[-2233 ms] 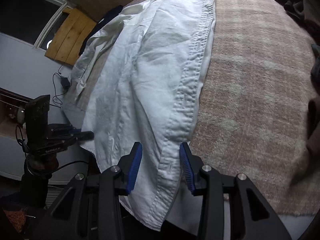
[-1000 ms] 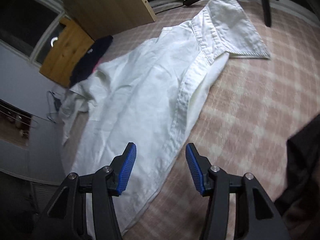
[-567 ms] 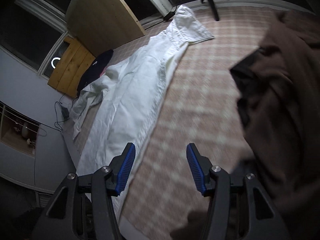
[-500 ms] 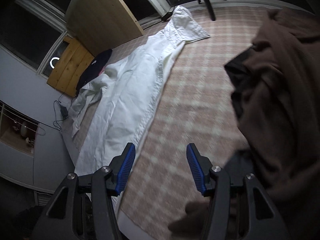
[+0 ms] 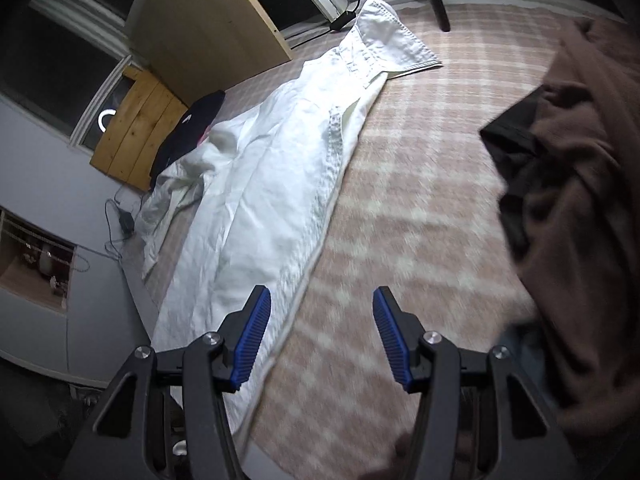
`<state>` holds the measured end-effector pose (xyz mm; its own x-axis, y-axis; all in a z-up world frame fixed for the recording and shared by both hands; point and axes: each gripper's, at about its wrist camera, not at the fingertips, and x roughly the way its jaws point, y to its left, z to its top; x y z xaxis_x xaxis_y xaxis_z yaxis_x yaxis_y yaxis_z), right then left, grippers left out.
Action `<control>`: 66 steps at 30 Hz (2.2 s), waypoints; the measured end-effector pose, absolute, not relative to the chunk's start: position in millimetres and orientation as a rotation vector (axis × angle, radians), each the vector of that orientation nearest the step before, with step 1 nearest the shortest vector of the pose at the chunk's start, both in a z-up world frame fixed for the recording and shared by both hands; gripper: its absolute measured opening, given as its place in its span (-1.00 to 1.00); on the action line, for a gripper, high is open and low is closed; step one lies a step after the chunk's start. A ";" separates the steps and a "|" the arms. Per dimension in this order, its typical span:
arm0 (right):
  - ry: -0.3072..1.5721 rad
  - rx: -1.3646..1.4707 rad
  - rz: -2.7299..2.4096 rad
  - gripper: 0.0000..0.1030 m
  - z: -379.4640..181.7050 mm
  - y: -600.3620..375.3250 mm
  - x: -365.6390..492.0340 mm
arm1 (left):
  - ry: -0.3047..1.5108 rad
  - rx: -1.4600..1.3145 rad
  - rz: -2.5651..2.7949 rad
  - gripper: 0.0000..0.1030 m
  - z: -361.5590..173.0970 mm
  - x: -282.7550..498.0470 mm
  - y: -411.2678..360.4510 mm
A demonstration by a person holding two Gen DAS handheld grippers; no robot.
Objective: Fold clothes
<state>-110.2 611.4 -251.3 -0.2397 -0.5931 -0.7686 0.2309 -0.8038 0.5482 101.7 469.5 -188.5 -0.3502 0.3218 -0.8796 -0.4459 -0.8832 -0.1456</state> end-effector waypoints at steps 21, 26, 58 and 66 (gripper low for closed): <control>-0.461 1.523 -2.002 0.03 -262.9 582.8 -110.7 | 1.022 -1.156 2.283 -0.35 -250.5 146.5 560.5; -0.519 1.531 -2.009 0.03 -267.4 597.6 -118.4 | 0.624 -1.268 2.300 -0.83 -217.0 115.5 523.0; -0.425 1.477 -1.969 -0.87 -248.7 535.3 -256.1 | -0.436 -1.345 2.500 -0.85 -146.5 80.4 343.4; -0.432 1.476 -1.978 -0.89 -252.6 520.5 -272.6 | -0.421 -1.296 2.528 -0.85 -124.5 93.7 346.0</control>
